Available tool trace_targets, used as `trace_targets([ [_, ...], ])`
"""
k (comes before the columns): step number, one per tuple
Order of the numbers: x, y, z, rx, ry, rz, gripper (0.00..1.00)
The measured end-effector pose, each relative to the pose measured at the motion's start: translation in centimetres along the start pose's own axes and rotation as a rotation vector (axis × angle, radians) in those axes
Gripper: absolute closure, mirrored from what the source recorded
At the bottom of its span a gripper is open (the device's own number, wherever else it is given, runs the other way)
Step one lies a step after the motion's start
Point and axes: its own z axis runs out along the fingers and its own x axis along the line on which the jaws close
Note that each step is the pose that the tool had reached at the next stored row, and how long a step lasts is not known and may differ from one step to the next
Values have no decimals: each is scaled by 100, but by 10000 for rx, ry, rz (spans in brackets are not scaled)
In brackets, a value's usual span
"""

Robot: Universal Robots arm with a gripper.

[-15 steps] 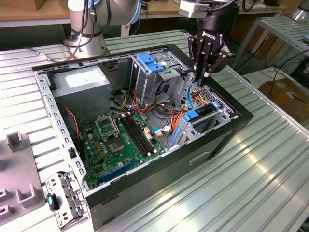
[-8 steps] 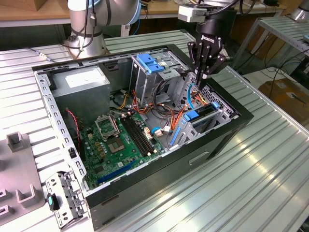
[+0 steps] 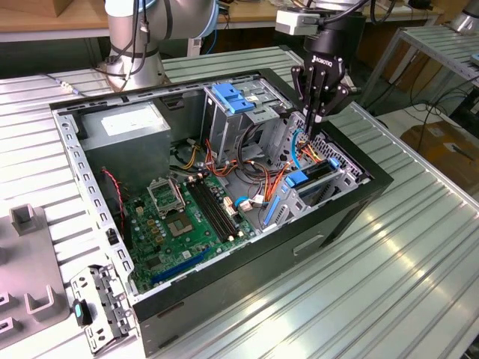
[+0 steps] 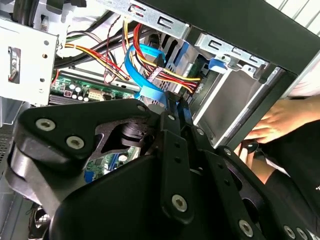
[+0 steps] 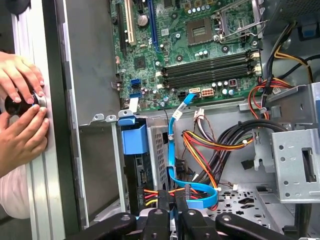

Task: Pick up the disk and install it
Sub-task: 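Insert the second disk wire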

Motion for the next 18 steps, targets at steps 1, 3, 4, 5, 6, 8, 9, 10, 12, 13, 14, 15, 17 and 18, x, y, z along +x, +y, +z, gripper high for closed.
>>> trace_targets([
  [1, 0, 0, 1, 0, 0, 0, 84],
  [3, 0, 0, 3, 0, -2, -1, 84],
  [4, -1, 1, 7, -1, -6, -1, 83],
  [5, -1, 3, 12, -1, -8, 0, 83],
  [6, -1, 3, 12, -1, -5, -1, 83],
  [8, -1, 3, 12, -1, -2, 0, 76],
  [9, -1, 3, 13, -1, -3, -1, 78],
  [10, -2, 1, 14, -6, 0, -1, 78],
  [12, -3, -6, 14, -30, 8, -10, 84],
  [13, -4, -8, 14, -44, 19, -15, 84],
  [14, -4, -7, 16, -51, 23, -15, 84],
  [15, -5, -7, 19, -53, 25, -15, 84],
  [17, -4, 11, 24, -53, 23, -17, 84],
  [18, -1, 39, 26, -53, 24, -16, 84],
])
